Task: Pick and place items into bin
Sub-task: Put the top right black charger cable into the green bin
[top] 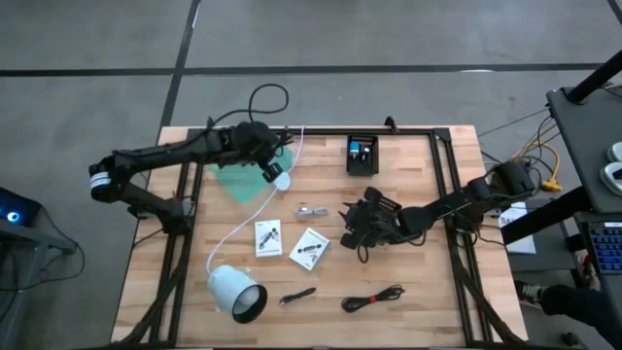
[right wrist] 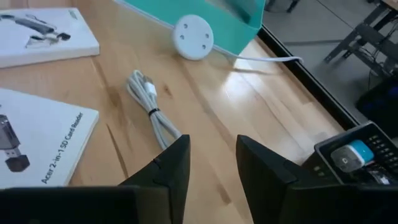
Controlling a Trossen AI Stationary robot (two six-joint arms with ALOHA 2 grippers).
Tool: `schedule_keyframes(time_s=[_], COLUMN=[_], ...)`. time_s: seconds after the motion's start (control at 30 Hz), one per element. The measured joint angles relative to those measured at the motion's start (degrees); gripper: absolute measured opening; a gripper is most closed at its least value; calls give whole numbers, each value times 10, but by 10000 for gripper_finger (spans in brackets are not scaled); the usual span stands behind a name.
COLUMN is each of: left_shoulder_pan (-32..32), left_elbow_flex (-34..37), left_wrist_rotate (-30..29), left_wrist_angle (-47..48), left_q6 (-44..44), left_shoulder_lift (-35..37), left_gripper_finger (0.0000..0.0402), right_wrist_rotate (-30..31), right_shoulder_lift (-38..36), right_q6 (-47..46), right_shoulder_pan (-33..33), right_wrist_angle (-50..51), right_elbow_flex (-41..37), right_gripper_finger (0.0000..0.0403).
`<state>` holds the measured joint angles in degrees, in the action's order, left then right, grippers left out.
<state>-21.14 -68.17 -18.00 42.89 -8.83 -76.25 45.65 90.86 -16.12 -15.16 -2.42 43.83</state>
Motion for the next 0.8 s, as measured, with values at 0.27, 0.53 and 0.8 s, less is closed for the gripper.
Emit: schedule_keyframes(time_s=[0.27, 0.53, 0.8], left_shoulder_pan=[-88, -144, -154], left_elbow_flex=[1, 2, 1], left_wrist_rotate=[-10, -5, -4], left_wrist_angle=[70, 115, 120], left_q6=[-15, -14, 3], left_shoulder_lift=[-27, -80, -120], left_gripper_finger=[12, 12, 24], right_wrist_rotate=[0, 0, 0], right_shoulder_lift=[1, 1, 1], right_q6=[3, 3, 3], right_shoulder_pan=[0, 0, 0], right_wrist_angle=[4, 6, 6], right_elbow_flex=[-1, -1, -1], right_gripper_finger=[118, 107, 107])
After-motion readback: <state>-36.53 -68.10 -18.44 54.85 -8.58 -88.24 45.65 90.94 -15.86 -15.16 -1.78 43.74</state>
